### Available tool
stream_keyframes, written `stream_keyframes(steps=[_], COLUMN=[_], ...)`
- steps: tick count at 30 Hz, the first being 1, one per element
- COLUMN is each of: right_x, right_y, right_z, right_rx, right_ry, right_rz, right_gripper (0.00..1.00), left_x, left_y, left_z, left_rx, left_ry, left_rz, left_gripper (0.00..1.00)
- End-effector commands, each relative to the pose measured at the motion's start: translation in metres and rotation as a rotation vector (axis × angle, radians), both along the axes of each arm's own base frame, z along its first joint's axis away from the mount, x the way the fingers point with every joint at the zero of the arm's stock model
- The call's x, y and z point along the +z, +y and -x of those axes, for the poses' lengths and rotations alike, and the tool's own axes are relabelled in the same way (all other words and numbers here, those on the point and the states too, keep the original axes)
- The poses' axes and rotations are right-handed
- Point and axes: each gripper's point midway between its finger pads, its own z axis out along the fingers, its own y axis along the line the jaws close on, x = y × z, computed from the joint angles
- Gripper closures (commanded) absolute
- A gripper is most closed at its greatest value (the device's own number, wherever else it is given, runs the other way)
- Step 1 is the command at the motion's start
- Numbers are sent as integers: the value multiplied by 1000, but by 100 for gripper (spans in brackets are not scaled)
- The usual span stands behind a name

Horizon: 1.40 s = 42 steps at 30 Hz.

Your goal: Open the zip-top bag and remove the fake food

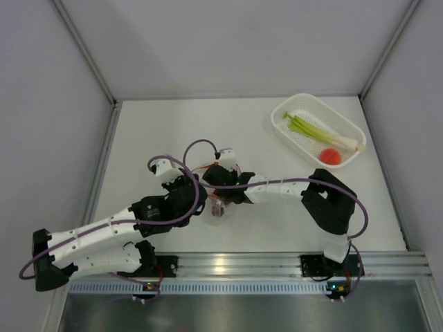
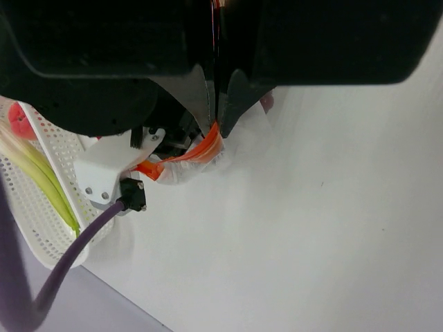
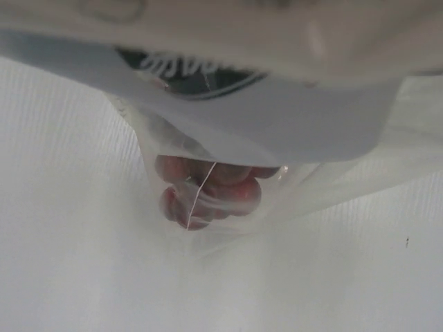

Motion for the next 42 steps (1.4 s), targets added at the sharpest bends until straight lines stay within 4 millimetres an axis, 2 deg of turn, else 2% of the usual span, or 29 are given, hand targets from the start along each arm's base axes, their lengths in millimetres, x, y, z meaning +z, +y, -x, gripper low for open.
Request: stream_keyframes(steps=[1,3,5,6,8,9,11,13,14,15,17,23,25,29,34,42], right_x=[50,67,79,91,100,117,124,144,147,158,175,208,213,227,235,282], right_y=[5,6,7,10,13,19,24,33,33,33,31,20,16,16,5,-8], right_z=[11,16,21,27,35,40,51,64,67,74,80,92,93,109,106,101], right_rx=[97,133,169,197,250,292,363,444,467,500,532,573,589,703,690,637], right_ry=[-95,-118,-141,-161,-176,-192,-199,-210,-218,-228,-267,-338,-356,-385,-416,-506], right_rz=[-21,-37,-40,-74,-85,-141,-165,-242,-247,-282,-322,-374,-365,-376,-345,-402], right_gripper=[100,100,100,100,100,100,100,100,100,100,100,100,100,100,100,100], left_x=[39,42,53,60,65,66,73,79,79,81,81,75,73,69,65,58], left_y=[-9,-13,-16,-20,-21,-22,-22,-20,-19,-18,-18,-20,-17,-17,-16,-13], left_z=[-8,-9,-10,-11,-11,-12,-13,-13,-12,-12,-12,-13,-14,-16,-16,-16], left_rx=[-7,-37,-64,-78,-98,-103,-111,-112,-115,-115,-126,-132,-117,-107,-100,-103], left_ry=[-63,-60,-70,-72,-80,-80,-90,-100,-101,-104,-105,-96,-95,-90,-85,-75], left_rz=[17,-36,-75,-84,-127,-140,-164,-174,-181,-185,-202,-234,-241,-262,-256,-272], left_gripper=[100,100,100,100,100,100,100,100,100,100,100,100,100,100,100,100])
